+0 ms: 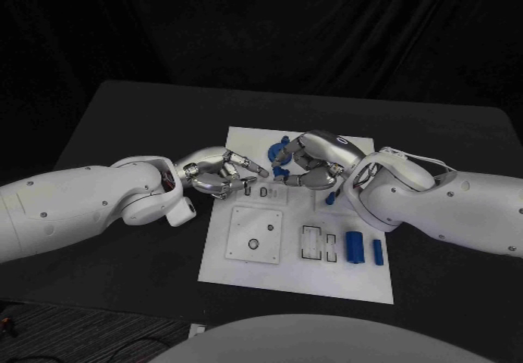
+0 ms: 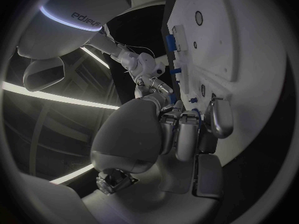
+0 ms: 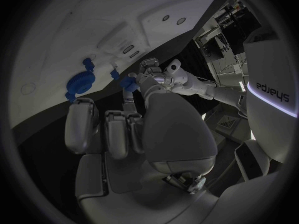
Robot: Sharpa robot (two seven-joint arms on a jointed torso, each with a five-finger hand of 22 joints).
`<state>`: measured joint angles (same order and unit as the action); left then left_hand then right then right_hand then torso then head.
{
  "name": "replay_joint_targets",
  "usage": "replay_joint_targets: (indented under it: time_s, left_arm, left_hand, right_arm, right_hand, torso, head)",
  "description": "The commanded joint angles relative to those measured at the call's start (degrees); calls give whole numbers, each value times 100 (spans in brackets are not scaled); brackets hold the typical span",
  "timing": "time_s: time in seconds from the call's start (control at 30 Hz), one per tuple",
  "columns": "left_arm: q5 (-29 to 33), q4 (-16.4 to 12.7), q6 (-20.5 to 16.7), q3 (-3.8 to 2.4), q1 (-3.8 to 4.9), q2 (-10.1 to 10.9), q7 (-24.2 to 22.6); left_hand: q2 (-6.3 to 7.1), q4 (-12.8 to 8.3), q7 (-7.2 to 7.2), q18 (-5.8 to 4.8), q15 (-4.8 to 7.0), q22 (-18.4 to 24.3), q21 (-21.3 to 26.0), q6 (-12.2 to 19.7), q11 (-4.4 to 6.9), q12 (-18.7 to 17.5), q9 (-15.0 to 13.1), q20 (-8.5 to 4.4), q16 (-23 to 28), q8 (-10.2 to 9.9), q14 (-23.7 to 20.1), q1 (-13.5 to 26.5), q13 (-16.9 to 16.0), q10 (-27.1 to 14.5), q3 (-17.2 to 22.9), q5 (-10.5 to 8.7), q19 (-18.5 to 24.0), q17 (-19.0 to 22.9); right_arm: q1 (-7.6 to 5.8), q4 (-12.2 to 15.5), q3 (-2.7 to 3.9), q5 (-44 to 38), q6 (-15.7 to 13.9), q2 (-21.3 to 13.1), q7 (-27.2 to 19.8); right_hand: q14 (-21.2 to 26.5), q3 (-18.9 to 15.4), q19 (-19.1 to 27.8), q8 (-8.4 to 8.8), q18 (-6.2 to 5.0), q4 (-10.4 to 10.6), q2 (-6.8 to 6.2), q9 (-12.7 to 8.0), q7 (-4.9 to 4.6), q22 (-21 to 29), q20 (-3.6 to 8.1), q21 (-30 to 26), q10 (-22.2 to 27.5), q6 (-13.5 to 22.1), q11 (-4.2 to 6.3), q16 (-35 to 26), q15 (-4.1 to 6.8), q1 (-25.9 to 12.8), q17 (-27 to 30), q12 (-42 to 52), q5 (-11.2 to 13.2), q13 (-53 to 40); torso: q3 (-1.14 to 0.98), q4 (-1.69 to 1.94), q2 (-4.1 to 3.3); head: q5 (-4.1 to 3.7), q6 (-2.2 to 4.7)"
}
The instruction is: Assemble the parts on the task board
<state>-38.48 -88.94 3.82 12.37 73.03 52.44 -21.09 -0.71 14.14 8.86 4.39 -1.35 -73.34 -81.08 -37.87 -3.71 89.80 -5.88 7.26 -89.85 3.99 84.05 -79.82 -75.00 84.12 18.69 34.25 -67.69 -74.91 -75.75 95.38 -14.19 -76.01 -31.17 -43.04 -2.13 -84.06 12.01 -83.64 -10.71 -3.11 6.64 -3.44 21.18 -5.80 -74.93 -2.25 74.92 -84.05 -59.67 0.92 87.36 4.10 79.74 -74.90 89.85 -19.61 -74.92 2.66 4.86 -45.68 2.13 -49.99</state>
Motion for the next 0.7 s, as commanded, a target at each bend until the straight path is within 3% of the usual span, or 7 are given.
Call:
replay_joint_targets:
  time_s: [0.03,0.37,0.7]
  left_arm:
    - [8,-1,91,-3,-10,-26,-50]
    - [8,22,110,-3,-10,-99,-102]
    - [8,7,159,-3,-10,-115,-109]
  left_hand:
    - [7,-9,3,54,-38,1,38,71,-49,20,15,45,-15,-45,595,5,-1500,588,19,29,11,-1509]
    - [4,-36,-36,61,-50,8,54,264,-41,20,60,68,-15,-80,595,-9,-1500,588,44,34,28,-1509]
    - [6,-38,-39,62,-48,2,55,187,-36,20,52,71,-15,-64,595,-3,-1500,588,45,34,23,-1509]
  right_arm:
    - [11,5,2,174,-34,13,-50]
    - [12,-21,1,182,200,32,5]
    - [13,-76,1,47,268,43,79]
  right_hand:
    - [-494,0,14,-106,-20,23,5,260,258,-1071,26,-34,-593,-231,12,-24,36,-39,-1134,11,23,-1505]
    - [-494,0,19,-74,-22,27,3,254,240,-1068,23,-46,-586,-179,0,-24,29,-39,-1133,1,57,-1495]
    - [-494,2,24,-61,-24,28,4,252,232,-1064,21,-60,-584,-160,-6,-24,25,-37,-1134,-2,62,-1492]
  torso:
    - [1,-3,1]
    - [3,-7,2]
    - [0,2,0]
  head:
    - [-7,-1]
    - [8,-1]
    - [-6,-1]
